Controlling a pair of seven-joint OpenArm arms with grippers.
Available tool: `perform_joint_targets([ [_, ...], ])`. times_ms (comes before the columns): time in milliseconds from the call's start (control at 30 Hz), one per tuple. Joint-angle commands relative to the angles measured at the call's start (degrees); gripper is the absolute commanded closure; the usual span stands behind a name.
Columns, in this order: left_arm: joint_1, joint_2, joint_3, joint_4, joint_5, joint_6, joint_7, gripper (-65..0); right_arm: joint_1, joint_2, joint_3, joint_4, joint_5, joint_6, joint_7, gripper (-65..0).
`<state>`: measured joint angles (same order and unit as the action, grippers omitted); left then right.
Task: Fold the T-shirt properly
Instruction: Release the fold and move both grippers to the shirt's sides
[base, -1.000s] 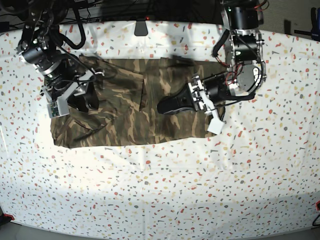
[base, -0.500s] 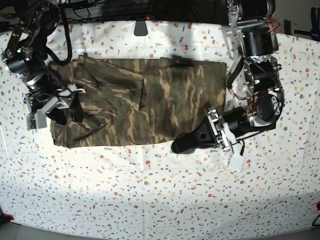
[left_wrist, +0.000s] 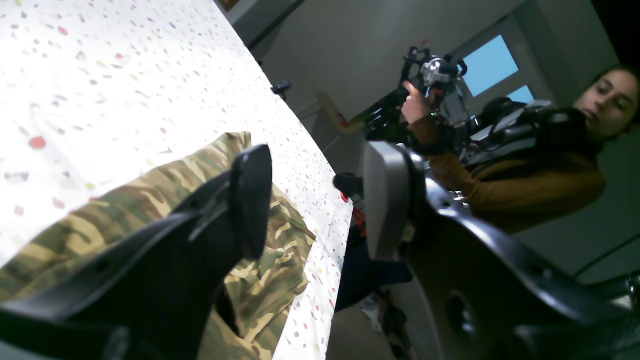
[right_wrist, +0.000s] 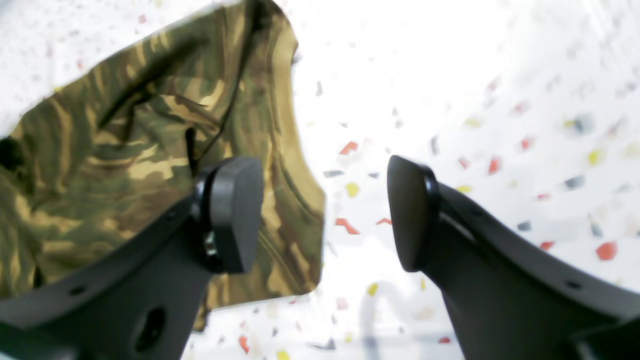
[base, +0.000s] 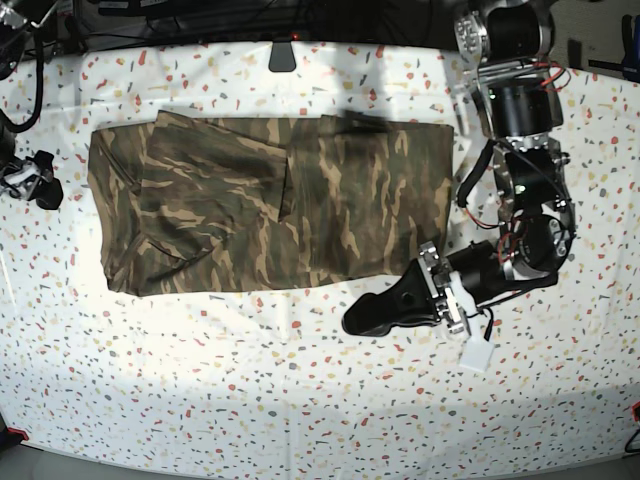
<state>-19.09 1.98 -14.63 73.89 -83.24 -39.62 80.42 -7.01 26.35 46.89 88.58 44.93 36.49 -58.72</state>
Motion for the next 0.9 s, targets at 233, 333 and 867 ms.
perform_joint_targets([
  [233, -4.81, 0.04, 0.13, 1.11, 30.95, -0.38, -12.72, -29.1, 8.31, 6.38, -1.22, -20.65, 6.56, 3.51, -1.86, -39.0],
  [333, -6.25, -0.70, 1.64, 1.14, 45.53, -0.38, -19.93, -29.1, 9.97, 7.69, -3.54, -24.28, 6.64, 3.51, -2.19, -39.0],
  [867, -1.46, -13.79, 10.19, 30.36, 61.79, 11.06, -15.21, -29.2, 12.94, 5.79, -25.49, -25.62, 9.20, 3.51, -0.26, -39.0],
])
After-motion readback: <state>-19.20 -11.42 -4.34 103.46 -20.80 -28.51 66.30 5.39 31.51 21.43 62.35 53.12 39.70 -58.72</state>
